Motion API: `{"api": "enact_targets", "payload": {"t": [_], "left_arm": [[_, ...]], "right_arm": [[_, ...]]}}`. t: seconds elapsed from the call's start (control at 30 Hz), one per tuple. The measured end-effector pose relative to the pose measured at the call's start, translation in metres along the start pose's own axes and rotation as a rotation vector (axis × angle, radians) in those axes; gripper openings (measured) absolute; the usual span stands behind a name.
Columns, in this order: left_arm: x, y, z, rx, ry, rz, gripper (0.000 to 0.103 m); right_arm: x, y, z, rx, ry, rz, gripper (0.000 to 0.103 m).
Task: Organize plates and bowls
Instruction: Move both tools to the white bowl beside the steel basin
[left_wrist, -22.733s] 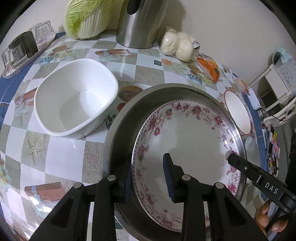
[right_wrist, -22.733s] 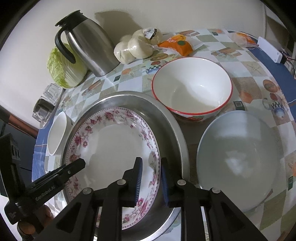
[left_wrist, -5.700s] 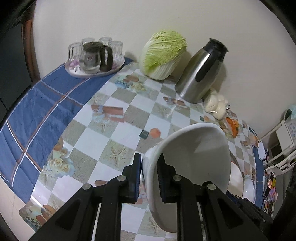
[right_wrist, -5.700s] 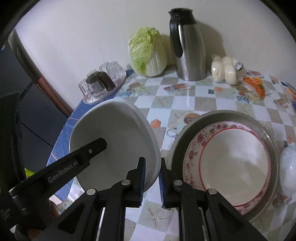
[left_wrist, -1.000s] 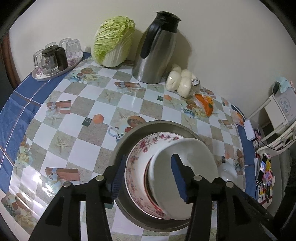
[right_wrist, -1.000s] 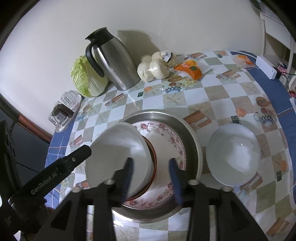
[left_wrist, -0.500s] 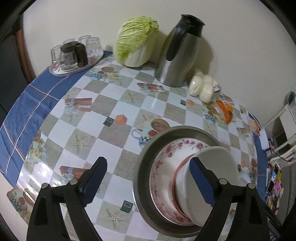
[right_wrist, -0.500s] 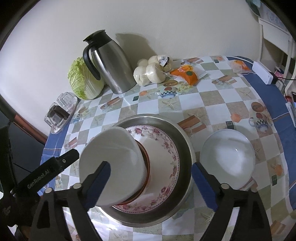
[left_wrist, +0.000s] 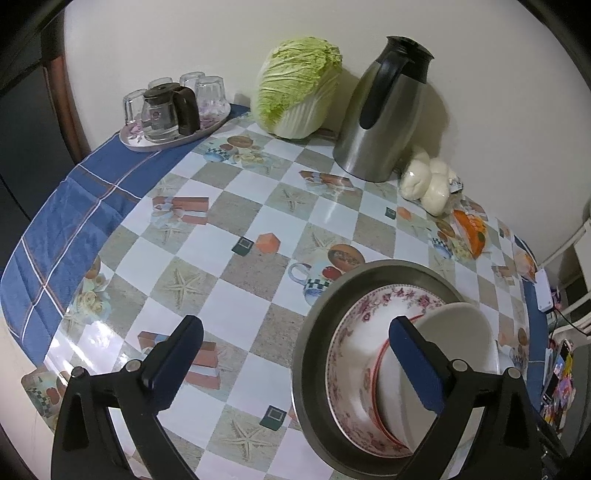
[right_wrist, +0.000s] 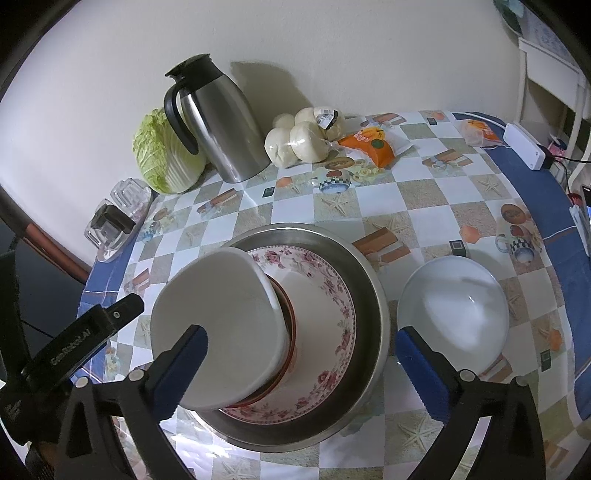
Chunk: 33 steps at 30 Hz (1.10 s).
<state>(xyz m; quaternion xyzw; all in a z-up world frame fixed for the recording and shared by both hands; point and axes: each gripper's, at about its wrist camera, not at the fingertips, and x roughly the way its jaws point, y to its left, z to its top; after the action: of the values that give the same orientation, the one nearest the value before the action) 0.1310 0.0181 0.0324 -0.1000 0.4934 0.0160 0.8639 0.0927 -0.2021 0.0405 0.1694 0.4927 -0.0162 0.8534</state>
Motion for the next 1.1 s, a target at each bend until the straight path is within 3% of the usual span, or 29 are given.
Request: {"api": "enact_targets", "payload": {"t": [0.2, 0.47, 0.8, 1.1], "left_arm": [[-0.001, 0.007, 0.003, -0.023, -0.011, 0.024, 0.101], [-0.004, 0.009, 0.005, -0.022, -0.026, 0.046, 0.101], [-0.011, -0.008, 0.003, -0.001, -0.035, 0.002, 0.101], [-0.023, -0.026, 0.000, -0.030, -0.058, -0.067, 0.101]], "right_arm": [[0.003, 0.001, -0.002, -0.019, 0.016, -0.040, 0.103], [-0.005, 0.004, -0.001, -0.028, 0.004, -0.007, 0.103], [-0.013, -0.005, 0.002, -0.014, 0.002, 0.008, 0.103], [-0.032, -0.053, 0.010, 0.067, -0.036, -0.031, 0.103]]}}
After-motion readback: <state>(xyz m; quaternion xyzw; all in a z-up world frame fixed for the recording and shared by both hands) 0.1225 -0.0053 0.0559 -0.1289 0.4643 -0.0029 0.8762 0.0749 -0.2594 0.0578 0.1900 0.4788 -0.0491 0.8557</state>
